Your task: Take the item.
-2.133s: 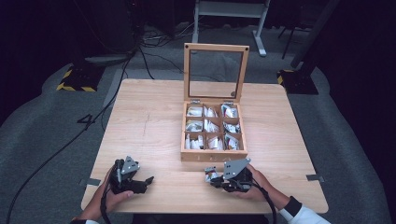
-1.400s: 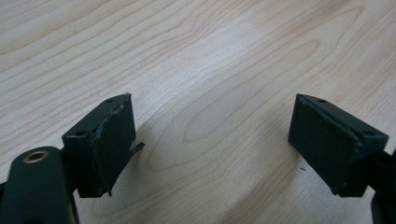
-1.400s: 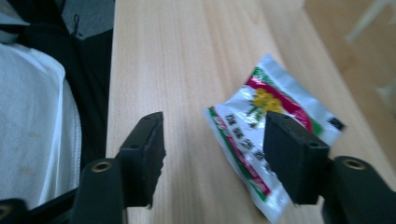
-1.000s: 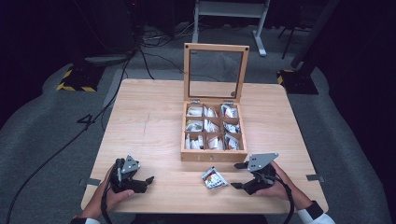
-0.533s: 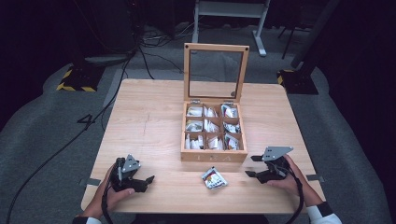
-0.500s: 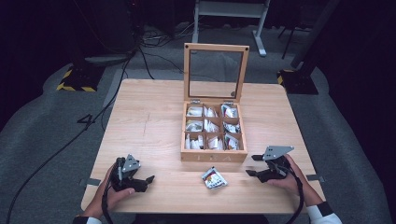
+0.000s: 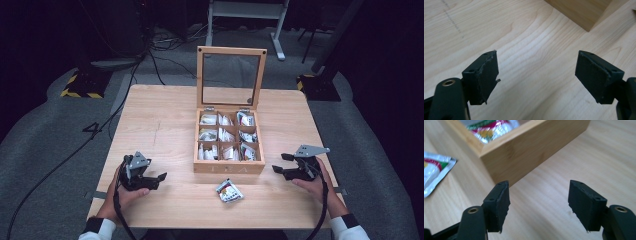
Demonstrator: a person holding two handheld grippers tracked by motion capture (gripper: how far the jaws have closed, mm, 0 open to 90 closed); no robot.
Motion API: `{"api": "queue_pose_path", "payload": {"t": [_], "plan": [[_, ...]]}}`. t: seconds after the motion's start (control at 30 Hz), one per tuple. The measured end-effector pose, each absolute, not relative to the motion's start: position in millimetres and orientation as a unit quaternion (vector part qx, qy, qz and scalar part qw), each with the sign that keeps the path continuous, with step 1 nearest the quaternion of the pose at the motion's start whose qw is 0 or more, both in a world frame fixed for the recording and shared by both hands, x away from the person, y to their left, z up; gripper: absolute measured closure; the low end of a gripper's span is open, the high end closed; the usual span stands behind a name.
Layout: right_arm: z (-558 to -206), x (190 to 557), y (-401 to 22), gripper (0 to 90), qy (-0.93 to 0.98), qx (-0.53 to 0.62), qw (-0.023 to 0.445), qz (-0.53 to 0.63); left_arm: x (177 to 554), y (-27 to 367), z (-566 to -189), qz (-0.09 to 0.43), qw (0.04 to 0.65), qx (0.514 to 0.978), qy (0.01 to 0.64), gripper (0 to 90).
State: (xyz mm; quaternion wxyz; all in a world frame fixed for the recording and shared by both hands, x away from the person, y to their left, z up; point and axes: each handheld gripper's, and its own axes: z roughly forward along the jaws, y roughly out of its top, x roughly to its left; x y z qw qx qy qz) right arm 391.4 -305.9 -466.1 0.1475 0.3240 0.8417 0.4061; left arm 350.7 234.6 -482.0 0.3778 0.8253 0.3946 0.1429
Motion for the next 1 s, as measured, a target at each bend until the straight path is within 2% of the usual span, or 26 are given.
{"api": "queue_pose_path", "payload": {"t": [0.17, 0.37, 0.7, 0.8, 1.0], "plan": [[-457, 399, -307, 33.5, 0.832, 0.335, 0.166, 0.41, 375, 230, -474, 0.121, 0.398, 0.822, 0.389, 19.3], [-449, 414, -306, 33.1, 0.823, 0.345, 0.173, 0.417, 405, 218, -458, 0.145, 0.412, 0.809, 0.393, 17.8], [-418, 460, -293, 31.9, 0.8, 0.36, 0.186, 0.443, 462, 186, -428, 0.162, 0.402, 0.811, 0.392, 19.5], [-412, 472, -285, 31.9, 0.799, 0.36, 0.195, 0.439, 476, 176, -421, 0.164, 0.401, 0.809, 0.398, 23.0], [-399, 493, -273, 30.3, 0.792, 0.377, 0.206, 0.434, 497, 161, -409, 0.177, 0.395, 0.804, 0.407, 22.0]]}}
